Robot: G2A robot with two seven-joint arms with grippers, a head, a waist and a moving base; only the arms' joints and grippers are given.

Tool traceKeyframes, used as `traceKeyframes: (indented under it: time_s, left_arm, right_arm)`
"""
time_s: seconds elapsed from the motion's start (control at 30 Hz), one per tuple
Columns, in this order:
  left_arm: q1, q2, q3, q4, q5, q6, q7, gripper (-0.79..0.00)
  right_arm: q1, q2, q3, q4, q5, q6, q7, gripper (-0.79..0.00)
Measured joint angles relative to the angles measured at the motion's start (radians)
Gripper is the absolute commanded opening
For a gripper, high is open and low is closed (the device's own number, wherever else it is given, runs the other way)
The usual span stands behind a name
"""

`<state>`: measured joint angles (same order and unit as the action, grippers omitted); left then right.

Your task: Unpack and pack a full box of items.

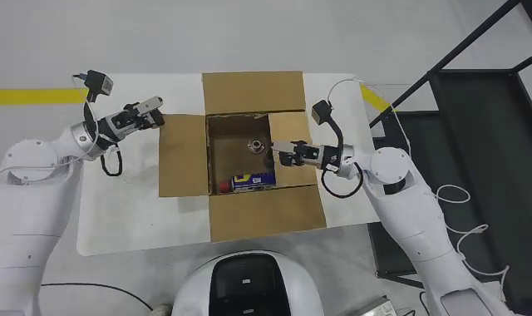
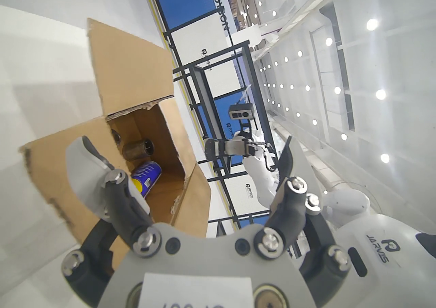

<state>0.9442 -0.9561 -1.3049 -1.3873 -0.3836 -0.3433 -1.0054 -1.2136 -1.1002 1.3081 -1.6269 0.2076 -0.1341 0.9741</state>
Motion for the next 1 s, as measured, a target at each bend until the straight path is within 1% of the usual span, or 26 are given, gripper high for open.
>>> traceKeyframes:
  time_s: [0.1, 0.17, 0.23, 0.33, 0.43, 0.53, 0.6, 0.7, 0.8, 0.9, 1.0]
  left_arm:
    - [-0.004, 0.006, -0.011, -0.132, 0.051, 0.084, -0.001, 0.0]
    - [-0.021, 0.004, 0.002, -0.19, 0.053, 0.132, -0.004, 0.0]
    - [-0.056, -0.001, 0.037, -0.225, 0.072, 0.186, -0.01, 0.0]
    - [-0.121, -0.018, 0.116, -0.232, 0.082, 0.239, -0.01, 0.0]
    - [-0.19, -0.044, 0.218, -0.188, 0.06, 0.279, 0.004, 0.0]
    - [-0.259, -0.079, 0.334, -0.11, 0.066, 0.3, 0.037, 0.0]
    - [-0.302, -0.106, 0.412, -0.048, 0.076, 0.303, 0.068, 0.0]
    - [-0.351, -0.145, 0.507, 0.034, 0.084, 0.286, 0.11, 0.0]
    - [-0.382, -0.182, 0.581, 0.101, 0.087, 0.266, 0.146, 0.0]
    - [-0.394, -0.214, 0.634, 0.157, 0.08, 0.241, 0.183, 0.0]
    - [-0.394, -0.241, 0.664, 0.211, 0.053, 0.215, 0.217, 0.0]
  right_arm:
    - [-0.014, 0.005, 0.023, 0.005, -0.017, -0.004, -0.013, 0.0]
    - [-0.025, 0.009, 0.042, 0.008, -0.015, -0.004, -0.023, 0.0]
    - [-0.04, 0.013, 0.068, 0.008, -0.01, -0.004, -0.036, 0.0]
    - [-0.069, 0.019, 0.109, 0.008, 0.006, 0.002, -0.065, 0.0]
    - [-0.096, 0.023, 0.147, 0.007, 0.028, 0.01, -0.089, 0.0]
    - [-0.12, 0.027, 0.181, 0.009, 0.048, 0.016, -0.105, 0.0]
    - [-0.135, 0.03, 0.201, 0.005, 0.054, 0.017, -0.108, 0.0]
    - [-0.153, 0.034, 0.227, 0.0, 0.061, 0.017, -0.109, 0.0]
    - [-0.162, 0.037, 0.23, -0.006, 0.061, 0.02, -0.102, 0.0]
    - [-0.159, 0.036, 0.218, -0.006, 0.061, 0.023, -0.1, 0.0]
    - [-0.15, 0.035, 0.206, 0.004, 0.075, 0.021, -0.098, 0.0]
